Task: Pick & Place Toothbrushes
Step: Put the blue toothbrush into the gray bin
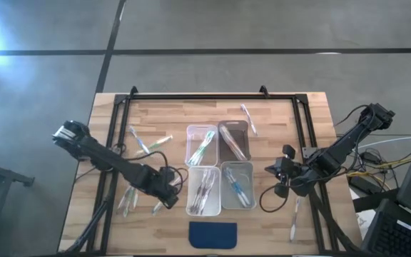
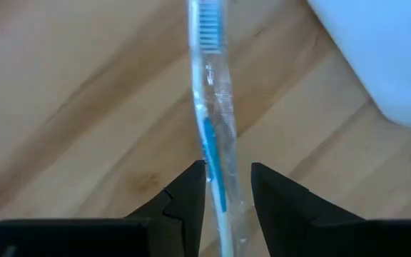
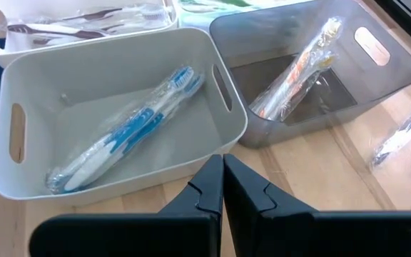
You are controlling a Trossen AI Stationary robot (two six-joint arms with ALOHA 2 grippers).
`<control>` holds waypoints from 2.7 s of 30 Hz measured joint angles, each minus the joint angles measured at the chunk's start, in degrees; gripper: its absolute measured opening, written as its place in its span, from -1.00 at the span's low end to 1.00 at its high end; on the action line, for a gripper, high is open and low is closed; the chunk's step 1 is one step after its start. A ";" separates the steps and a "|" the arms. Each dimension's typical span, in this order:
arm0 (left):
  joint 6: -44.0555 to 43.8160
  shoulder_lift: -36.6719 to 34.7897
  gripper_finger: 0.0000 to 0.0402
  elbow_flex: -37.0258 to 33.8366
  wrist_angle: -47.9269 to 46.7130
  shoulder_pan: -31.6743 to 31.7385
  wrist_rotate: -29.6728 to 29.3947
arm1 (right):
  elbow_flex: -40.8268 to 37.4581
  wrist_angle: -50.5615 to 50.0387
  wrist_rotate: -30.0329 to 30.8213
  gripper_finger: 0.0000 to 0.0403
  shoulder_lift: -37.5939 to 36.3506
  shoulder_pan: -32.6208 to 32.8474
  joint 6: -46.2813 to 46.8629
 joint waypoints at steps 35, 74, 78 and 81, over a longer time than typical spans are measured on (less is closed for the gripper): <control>5.37 9.42 -0.63 0.11 1.94 0.83 -3.01 | -0.07 0.02 0.00 -0.96 0.00 -0.02 0.17; 56.44 -10.46 -0.88 -1.73 40.31 -0.10 -49.18 | -2.73 11.57 6.14 -0.96 0.04 -0.04 -4.29; 75.80 -9.84 -0.88 -5.82 64.88 1.53 -34.97 | -3.23 22.34 7.00 -0.96 1.52 -0.02 -14.53; 82.90 -9.47 -0.88 -9.90 79.77 3.91 -16.01 | -3.38 32.90 7.76 -0.96 3.96 -0.04 -24.34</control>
